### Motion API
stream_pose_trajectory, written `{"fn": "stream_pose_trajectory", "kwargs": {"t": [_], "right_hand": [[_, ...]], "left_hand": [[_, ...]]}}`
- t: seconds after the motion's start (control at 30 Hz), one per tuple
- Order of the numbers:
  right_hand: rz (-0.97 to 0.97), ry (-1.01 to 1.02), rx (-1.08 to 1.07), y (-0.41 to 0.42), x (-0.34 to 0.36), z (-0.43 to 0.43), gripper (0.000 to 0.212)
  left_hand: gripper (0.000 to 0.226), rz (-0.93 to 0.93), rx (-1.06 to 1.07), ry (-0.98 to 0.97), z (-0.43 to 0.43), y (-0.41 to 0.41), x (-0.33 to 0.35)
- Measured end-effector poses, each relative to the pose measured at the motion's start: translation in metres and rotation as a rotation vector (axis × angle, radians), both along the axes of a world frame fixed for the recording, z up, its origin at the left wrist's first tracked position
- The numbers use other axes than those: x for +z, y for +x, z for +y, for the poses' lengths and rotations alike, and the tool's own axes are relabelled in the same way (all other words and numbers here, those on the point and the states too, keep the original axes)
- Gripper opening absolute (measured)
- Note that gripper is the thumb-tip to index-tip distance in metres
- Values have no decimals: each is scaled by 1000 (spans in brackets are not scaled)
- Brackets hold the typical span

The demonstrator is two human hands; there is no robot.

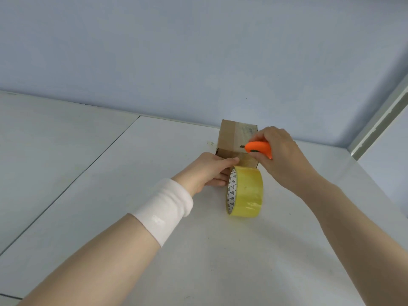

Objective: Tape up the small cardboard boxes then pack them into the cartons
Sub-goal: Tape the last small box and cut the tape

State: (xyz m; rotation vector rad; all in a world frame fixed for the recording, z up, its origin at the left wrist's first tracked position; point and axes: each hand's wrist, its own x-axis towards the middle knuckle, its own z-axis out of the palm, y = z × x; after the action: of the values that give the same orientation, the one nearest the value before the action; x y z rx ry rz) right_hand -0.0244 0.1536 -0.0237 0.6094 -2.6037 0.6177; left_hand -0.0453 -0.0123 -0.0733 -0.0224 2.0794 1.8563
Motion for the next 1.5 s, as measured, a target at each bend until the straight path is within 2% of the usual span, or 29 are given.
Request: {"fn": "stream_pose_trajectory", "kwargs": {"t": [0.1, 0.33, 0.67, 1.0, 1.13, 1.3, 1.4, 1.5], "right_hand": [[-1, 34, 47, 1, -6, -2, 14], [0, 82, 63, -4, -11, -5, 14], [9, 41, 55, -4, -10, -4, 15], [-44, 59, -25, 2, -3, 17, 15], [-35, -91, -19, 5, -5, 25, 16], [-3, -166, 17, 4, -8, 16, 16], [-5, -303, 9, -2, -7, 6, 15], [-66, -283, -85, -13, -12, -1, 20]], "left_hand": [[16, 6, -13, 7, 2, 1, 2], [29, 30, -12, -12, 2, 3, 4], [13, 74, 9, 12, 2, 0, 1], [12, 89, -3, -14, 2, -2, 3], [13, 68, -18, 4, -2, -1, 2], [15, 63, -49, 21, 0, 0, 5], [12, 56, -64, 23, -1, 0, 7], [12, 52, -105, 42, -3, 5, 11]]}}
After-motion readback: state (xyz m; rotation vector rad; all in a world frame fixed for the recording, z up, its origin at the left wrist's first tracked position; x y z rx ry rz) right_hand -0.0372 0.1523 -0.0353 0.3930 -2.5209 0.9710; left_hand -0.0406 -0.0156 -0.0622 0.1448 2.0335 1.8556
